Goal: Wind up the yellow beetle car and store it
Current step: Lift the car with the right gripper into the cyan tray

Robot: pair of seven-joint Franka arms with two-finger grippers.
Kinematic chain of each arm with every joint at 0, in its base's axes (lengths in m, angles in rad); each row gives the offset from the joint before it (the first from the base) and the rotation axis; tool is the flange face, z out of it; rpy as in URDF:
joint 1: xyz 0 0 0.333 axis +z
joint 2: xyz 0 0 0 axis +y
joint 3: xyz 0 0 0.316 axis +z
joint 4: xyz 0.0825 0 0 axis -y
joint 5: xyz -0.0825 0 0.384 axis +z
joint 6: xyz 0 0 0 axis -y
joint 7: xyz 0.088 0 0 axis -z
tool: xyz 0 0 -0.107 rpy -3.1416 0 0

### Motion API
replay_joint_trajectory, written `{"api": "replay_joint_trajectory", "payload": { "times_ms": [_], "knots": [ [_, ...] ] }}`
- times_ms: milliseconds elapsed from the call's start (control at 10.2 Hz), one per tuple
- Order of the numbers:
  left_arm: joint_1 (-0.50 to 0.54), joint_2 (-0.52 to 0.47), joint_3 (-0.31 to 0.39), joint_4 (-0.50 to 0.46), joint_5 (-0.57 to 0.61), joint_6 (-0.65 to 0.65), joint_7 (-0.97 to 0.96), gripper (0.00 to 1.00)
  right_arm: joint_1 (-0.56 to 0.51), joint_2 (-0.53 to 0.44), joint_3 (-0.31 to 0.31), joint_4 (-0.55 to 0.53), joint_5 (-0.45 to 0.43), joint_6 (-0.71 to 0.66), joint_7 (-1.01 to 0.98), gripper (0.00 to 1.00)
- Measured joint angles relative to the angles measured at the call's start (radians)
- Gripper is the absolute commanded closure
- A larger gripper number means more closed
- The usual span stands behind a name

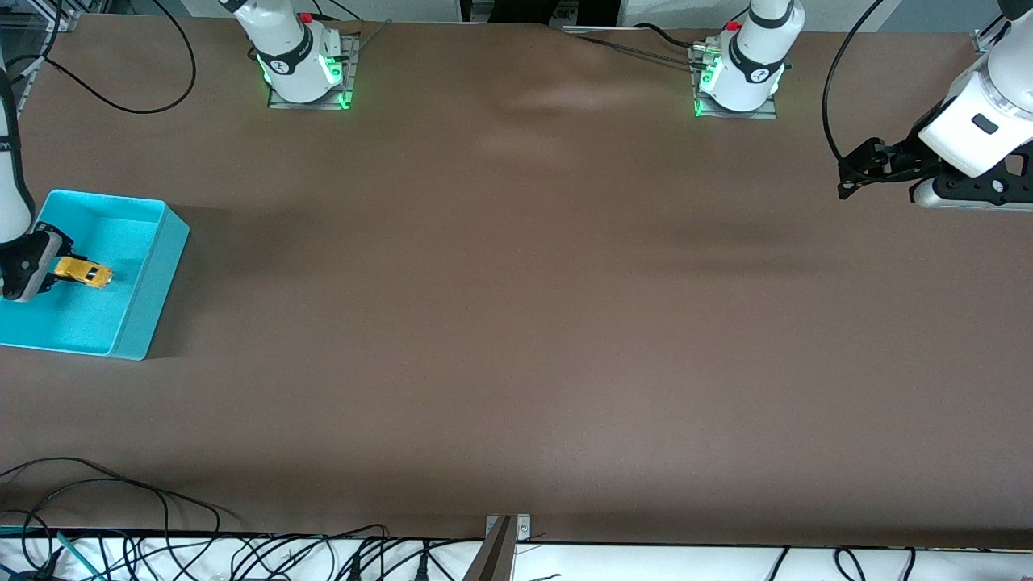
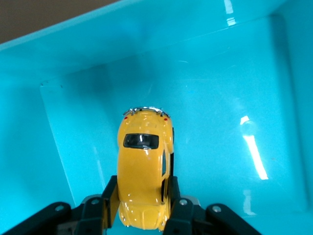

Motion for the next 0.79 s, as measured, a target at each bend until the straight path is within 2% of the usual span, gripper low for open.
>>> {"api": "replay_joint_trajectory", "payload": {
  "times_ms": [785],
  "knots": [
    [0.001,0.001,0.002,0.000,0.000,0.000,0.000,0.00,-0.045,0.090,0.000,0.000,0.000,0.080,-0.007,1.00]
  ]
}}
